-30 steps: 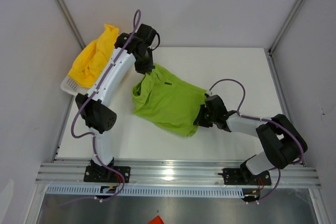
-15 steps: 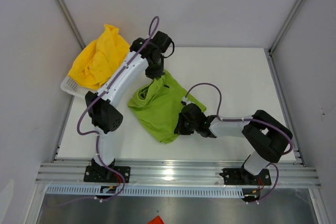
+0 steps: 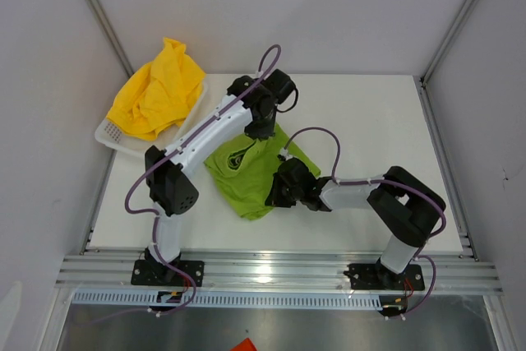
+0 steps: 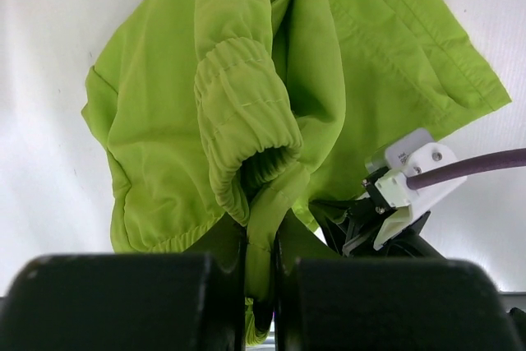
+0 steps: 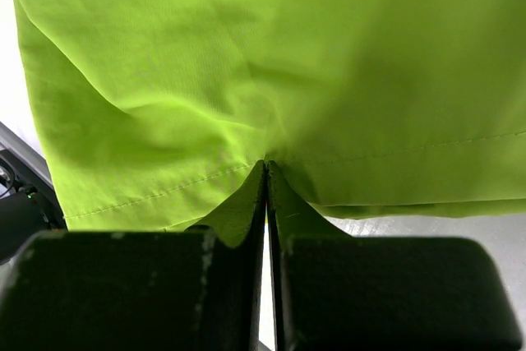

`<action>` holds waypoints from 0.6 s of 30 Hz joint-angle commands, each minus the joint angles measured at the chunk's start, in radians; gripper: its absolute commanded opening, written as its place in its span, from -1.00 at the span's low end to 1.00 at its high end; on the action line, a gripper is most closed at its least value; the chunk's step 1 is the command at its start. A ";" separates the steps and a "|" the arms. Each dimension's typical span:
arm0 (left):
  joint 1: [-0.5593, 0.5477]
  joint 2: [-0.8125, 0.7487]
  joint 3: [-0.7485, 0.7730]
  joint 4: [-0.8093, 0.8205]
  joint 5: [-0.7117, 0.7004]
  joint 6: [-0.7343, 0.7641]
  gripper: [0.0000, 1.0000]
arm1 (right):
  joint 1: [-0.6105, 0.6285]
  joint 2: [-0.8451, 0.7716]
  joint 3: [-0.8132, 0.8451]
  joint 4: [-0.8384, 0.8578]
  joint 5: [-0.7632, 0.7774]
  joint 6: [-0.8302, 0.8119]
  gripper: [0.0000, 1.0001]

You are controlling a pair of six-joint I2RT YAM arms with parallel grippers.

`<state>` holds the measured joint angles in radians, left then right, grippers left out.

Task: Fold and stack the shorts
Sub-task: Fold the shorts

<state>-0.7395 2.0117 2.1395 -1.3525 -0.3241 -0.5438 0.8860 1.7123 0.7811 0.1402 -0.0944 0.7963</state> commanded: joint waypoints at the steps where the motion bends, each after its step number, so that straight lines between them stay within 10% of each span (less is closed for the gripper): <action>1: -0.027 -0.070 -0.019 -0.109 -0.036 -0.036 -1.00 | -0.005 0.061 -0.005 -0.057 0.030 -0.005 -0.98; 18: -0.090 -0.097 -0.161 -0.007 0.062 -0.077 -0.97 | -0.032 0.083 -0.006 -0.031 0.010 -0.005 -0.98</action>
<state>-0.8242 1.9701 1.9781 -1.3457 -0.3004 -0.5888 0.8616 1.7447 0.7898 0.1879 -0.1413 0.8127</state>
